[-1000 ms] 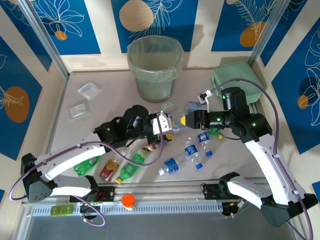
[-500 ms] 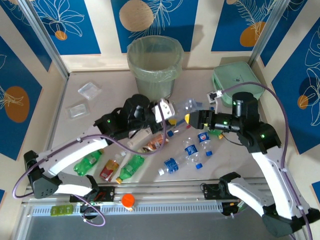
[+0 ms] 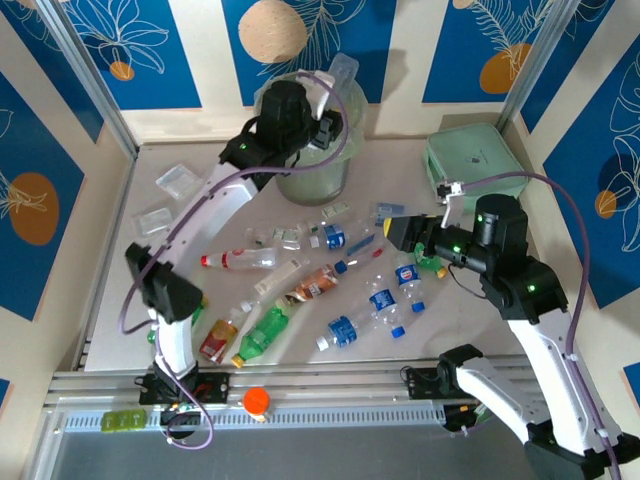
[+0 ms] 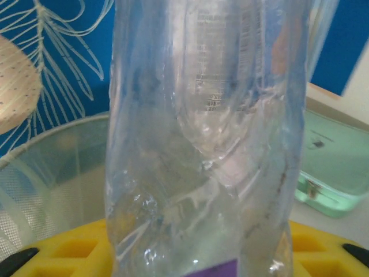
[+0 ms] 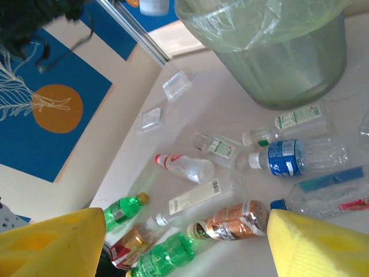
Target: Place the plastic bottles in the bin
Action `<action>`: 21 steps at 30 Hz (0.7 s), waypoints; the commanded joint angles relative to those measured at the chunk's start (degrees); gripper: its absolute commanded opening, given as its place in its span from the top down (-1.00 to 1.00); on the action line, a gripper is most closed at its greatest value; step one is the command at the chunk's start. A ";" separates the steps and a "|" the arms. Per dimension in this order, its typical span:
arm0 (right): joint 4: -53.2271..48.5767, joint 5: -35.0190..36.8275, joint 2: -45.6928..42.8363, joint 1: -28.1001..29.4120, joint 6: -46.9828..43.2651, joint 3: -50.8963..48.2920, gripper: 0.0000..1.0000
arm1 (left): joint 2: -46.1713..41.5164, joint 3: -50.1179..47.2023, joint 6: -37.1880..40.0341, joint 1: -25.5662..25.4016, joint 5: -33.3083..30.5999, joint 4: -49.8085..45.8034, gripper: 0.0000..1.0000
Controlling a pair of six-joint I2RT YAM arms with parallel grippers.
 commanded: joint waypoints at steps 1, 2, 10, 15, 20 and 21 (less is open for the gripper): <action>1.43 0.46 -0.69 -0.17 -1.15 -2.34 -0.49 | 6.27 9.23 -3.22 2.62 -3.39 -2.58 0.93; 1.50 0.33 -0.80 -0.17 -1.06 -2.96 -0.49 | 7.56 10.19 -4.15 3.49 -2.98 -1.85 0.90; 0.40 -1.34 -2.09 1.22 -0.45 -7.04 -0.49 | 16.58 14.78 -4.02 9.06 -0.31 2.99 0.69; -0.22 -0.29 -3.02 1.83 -1.07 -8.28 -0.49 | 20.02 14.69 -6.08 10.56 1.94 3.90 0.64; -0.30 0.77 -3.06 2.86 -1.09 -9.52 -0.49 | 21.71 14.00 -6.21 10.56 3.85 5.24 0.37; -0.42 1.06 -3.13 3.07 -1.09 -9.56 -0.49 | 21.73 13.61 -6.23 10.56 4.66 5.55 0.31</action>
